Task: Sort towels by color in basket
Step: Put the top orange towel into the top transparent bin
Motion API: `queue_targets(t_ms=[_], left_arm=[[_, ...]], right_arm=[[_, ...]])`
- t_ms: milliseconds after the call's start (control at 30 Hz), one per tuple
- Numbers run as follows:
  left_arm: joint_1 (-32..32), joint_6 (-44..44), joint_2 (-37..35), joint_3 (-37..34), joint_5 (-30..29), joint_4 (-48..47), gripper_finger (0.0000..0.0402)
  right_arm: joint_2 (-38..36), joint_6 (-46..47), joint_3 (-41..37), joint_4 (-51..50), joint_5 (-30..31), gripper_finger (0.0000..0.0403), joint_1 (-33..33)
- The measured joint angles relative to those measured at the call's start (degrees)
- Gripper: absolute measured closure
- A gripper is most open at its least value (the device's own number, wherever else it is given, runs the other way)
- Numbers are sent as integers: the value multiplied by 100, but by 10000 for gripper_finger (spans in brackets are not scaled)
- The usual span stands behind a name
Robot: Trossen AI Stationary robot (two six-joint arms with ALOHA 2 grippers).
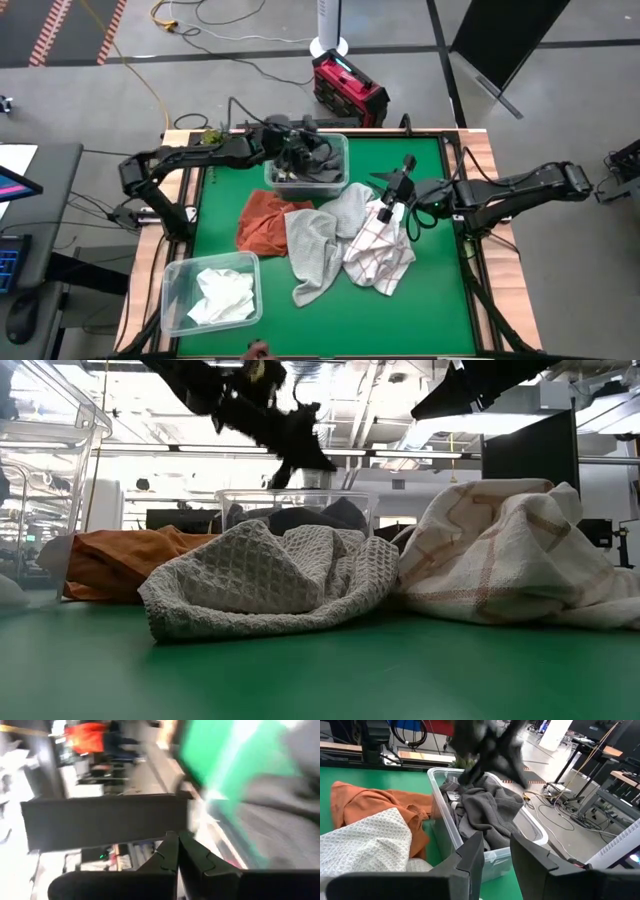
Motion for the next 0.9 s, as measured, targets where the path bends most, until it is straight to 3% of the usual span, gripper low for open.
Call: queue_targets(t_ms=[267,400,500,600,767,900], left_arm=[[-894,-1062,-294,-306,133,-169,401],[-1491,-3237,-312,-300,186,-155,401],[-1768,-5258,-312,-297,537,-422,401],[-1989,-6721,-312,-295,901,-910,401],[-2291,-7338,-303,-299,928,-1947,401],[-2512,-7645,-303,-299,923,-2121,401]], right_arm=[[-1,-47,-2,-128,3,275,0],[-1,-71,0,-181,20,275,-8],[-16,19,0,-150,39,275,-51],[-18,166,0,-89,38,275,-83],[2,624,0,74,34,275,-64],[78,1062,0,46,31,275,130]])
